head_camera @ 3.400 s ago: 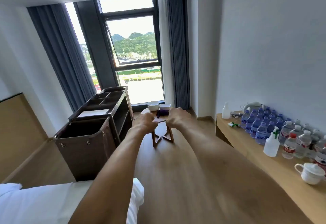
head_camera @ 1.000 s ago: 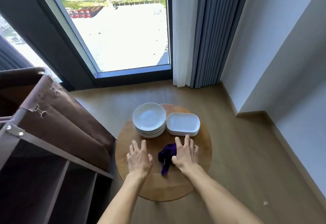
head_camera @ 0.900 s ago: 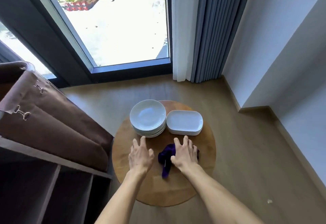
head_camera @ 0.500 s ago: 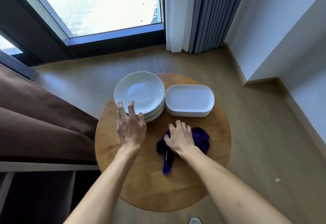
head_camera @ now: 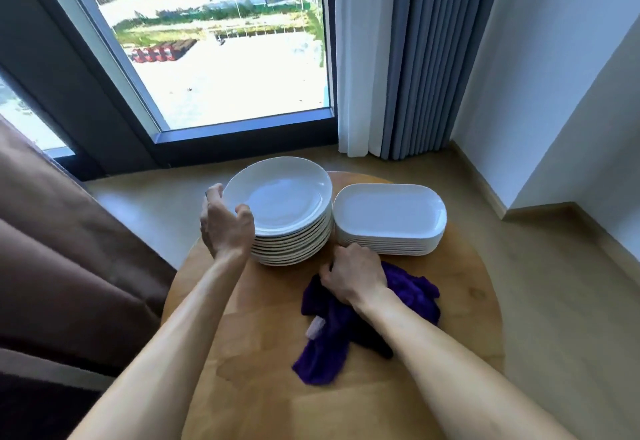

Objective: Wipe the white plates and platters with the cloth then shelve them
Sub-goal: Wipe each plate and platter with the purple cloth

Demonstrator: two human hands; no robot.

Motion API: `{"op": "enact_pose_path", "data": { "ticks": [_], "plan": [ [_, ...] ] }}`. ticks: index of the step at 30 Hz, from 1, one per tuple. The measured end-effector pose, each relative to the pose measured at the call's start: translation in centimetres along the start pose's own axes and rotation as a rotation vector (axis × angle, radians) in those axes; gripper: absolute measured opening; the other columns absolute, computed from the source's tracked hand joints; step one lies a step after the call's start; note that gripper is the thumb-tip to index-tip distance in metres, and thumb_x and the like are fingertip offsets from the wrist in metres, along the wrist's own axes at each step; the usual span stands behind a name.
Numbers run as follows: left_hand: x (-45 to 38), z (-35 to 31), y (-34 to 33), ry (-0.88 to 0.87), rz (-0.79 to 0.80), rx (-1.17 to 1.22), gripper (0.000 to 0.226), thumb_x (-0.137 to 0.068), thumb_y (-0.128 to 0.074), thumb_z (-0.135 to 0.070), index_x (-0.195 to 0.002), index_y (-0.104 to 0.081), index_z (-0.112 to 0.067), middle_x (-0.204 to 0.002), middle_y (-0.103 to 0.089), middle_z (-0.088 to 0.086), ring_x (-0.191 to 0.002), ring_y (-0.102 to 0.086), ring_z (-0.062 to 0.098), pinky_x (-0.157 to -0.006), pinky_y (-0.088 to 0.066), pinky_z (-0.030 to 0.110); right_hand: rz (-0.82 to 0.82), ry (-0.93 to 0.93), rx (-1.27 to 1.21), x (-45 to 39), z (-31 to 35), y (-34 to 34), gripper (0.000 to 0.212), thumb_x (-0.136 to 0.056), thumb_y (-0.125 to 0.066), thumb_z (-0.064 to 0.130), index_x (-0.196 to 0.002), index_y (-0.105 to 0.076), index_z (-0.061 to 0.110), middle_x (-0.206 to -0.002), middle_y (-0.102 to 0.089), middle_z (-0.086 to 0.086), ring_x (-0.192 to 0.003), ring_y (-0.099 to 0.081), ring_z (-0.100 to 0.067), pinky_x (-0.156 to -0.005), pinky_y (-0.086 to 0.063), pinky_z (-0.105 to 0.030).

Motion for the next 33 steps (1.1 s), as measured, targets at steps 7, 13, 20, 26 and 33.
{"op": "enact_pose_path", "data": {
  "ticks": [7, 13, 20, 26, 33],
  "plan": [
    [0.3, 2.5, 0.9, 0.255, 0.007, 0.061, 0.042, -0.091, -0.071, -0.027, -0.126, -0.062, -0.006, -0.126, -0.066, 0.018, -0.116, -0.061, 0.039, -0.094, -0.048, 0.042, -0.055, 0.070, -0.035, 1.2, 0.0, 0.3, 0.042, -0.094, -0.046, 0.041, -0.106, -0.069, 0.009, -0.111, -0.069, -0.018, -0.103, -0.066, -0.038, -0.082, -0.050, -0.040],
    [0.8, 2.7, 1.8, 0.257, 0.038, 0.112, 0.010, -0.082, -0.070, -0.020, -0.086, -0.073, -0.012, -0.100, -0.075, 0.015, -0.089, -0.069, 0.034, -0.086, -0.059, 0.039, -0.157, 0.103, -0.054, 2.3, -0.1, 0.5, 0.044, -0.094, -0.045, 0.034, -0.128, -0.058, 0.010, -0.117, -0.067, -0.020, -0.110, -0.064, -0.039, -0.089, -0.049, -0.041],
    [1.4, 1.6, 2.6, 0.222, 0.003, -0.003, 0.007, -0.085, -0.067, -0.015, -0.083, -0.073, -0.012, -0.092, -0.070, 0.013, -0.086, -0.066, 0.032, -0.072, -0.051, 0.033, -0.211, 0.091, -0.047, 2.7, -0.2, 0.4, 0.044, -0.094, -0.042, 0.036, -0.122, -0.064, 0.011, -0.109, -0.070, -0.017, -0.104, -0.066, -0.037, -0.084, -0.049, -0.040],
    [1.0, 0.7, 3.4, 0.249, -0.005, 0.021, 0.017, -0.085, -0.064, -0.014, -0.073, -0.058, -0.004, -0.085, -0.063, 0.013, -0.075, -0.061, 0.031, -0.067, -0.054, 0.034, -0.244, 0.107, -0.046, 3.1, -0.4, 0.1, 0.044, -0.096, -0.038, 0.038, -0.122, -0.064, 0.014, -0.105, -0.071, -0.015, -0.100, -0.066, -0.036, -0.079, -0.047, -0.039],
    [1.2, 1.0, 2.9, 0.409, 0.169, 0.343, 0.017, -0.083, -0.054, 0.011, -0.098, -0.060, 0.007, -0.099, -0.063, 0.024, -0.079, -0.066, 0.034, -0.049, -0.055, 0.036, -0.268, 0.107, -0.038, 3.4, -0.3, 0.0, 0.045, -0.097, -0.037, 0.038, -0.124, -0.064, 0.014, -0.107, -0.071, -0.015, -0.103, -0.066, -0.035, -0.083, -0.049, -0.039]
  ]
}}
Point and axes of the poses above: each hand's wrist, its own x-axis away from the middle knuckle, its own y-axis out of the back of the hand, z = x × y, the point moved 6 cm from there along -x, towards the middle knuckle
